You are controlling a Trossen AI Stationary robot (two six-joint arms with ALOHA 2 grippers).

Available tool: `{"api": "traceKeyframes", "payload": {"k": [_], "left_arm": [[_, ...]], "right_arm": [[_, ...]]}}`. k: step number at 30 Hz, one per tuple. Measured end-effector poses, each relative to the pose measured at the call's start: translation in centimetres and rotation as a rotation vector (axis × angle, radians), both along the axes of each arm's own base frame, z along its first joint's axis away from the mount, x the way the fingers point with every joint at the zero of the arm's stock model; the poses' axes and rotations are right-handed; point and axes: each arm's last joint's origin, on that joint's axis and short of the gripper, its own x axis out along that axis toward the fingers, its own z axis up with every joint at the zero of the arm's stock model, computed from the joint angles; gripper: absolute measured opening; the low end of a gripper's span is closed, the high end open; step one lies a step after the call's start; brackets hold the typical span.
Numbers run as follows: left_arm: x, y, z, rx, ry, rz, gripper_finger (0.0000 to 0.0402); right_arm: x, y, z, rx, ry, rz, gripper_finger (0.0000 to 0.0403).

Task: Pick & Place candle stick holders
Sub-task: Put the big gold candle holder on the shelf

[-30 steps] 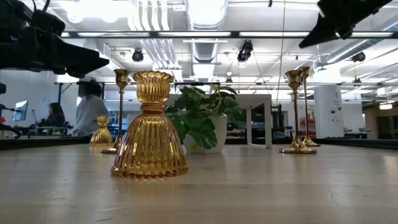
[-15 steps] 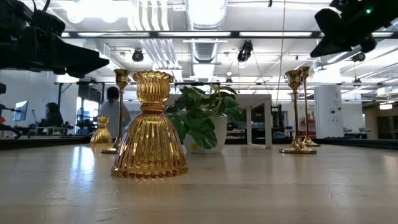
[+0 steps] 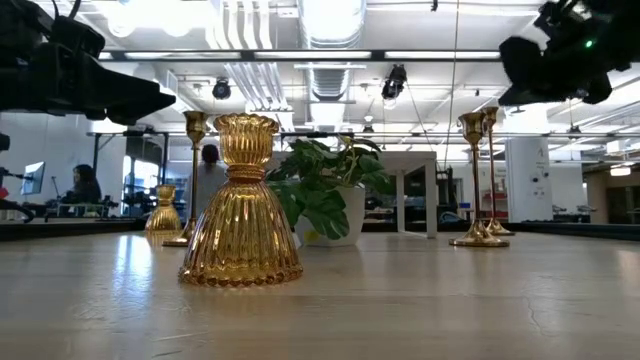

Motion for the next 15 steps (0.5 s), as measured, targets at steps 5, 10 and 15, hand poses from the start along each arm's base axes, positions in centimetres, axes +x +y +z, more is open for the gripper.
{"api": "traceKeyframes", "payload": {"k": [5, 10, 15], "left_arm": [[0.0, 0.0, 0.0, 0.0, 0.0, 0.0, 0.0319], [0.0, 0.0, 0.0, 0.0, 0.001, 0.0, 0.0319], [0.0, 0.0, 0.0, 0.0, 0.001, 0.0, 0.0319]], "right_arm": [[0.6, -2.0, -1.2, 0.012, 0.097, -0.14, 0.0008], [0.6, -4.1, -2.5, 0.157, 0.158, -0.237, 0.0008], [0.3, -4.9, -2.9, 0.169, 0.171, -0.288, 0.0008]]}}
